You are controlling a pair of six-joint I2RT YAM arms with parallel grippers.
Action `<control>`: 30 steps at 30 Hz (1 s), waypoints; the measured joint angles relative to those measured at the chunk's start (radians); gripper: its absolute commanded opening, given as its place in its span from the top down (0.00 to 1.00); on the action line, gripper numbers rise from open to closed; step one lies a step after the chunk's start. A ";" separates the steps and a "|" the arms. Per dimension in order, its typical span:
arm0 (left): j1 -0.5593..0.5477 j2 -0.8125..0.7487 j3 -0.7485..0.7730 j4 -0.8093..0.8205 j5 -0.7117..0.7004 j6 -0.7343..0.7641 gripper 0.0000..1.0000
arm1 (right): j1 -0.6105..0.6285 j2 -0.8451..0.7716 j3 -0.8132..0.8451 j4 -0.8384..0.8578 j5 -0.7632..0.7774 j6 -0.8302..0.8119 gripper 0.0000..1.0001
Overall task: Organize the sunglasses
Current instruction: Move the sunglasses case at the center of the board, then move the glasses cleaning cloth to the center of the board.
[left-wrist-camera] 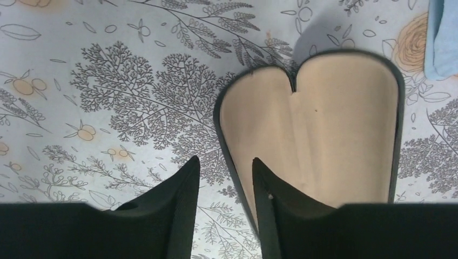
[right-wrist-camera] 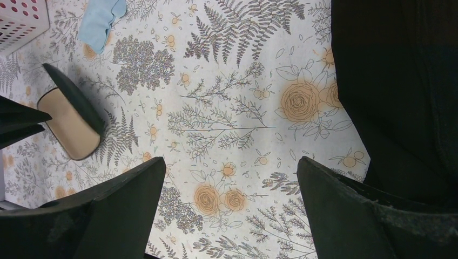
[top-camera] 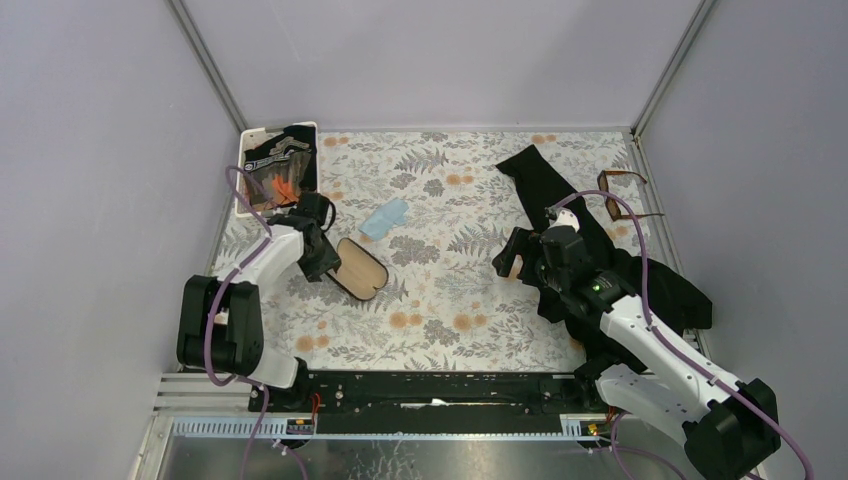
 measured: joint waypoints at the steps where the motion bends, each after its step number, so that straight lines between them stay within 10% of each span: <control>1: 0.005 0.000 0.000 -0.002 -0.004 0.002 0.42 | 0.000 0.000 0.000 0.000 0.000 0.000 0.00; 13: -0.139 -0.119 0.307 -0.034 -0.140 0.046 0.21 | 0.000 -0.010 0.000 0.000 0.001 0.000 0.00; 20: -0.280 0.195 0.516 0.060 -0.190 0.109 0.19 | 0.000 -0.012 0.000 -0.002 0.002 0.000 0.00; 30: -0.278 0.620 0.706 0.050 -0.177 0.146 0.42 | 0.000 -0.063 0.000 -0.036 0.007 0.000 0.00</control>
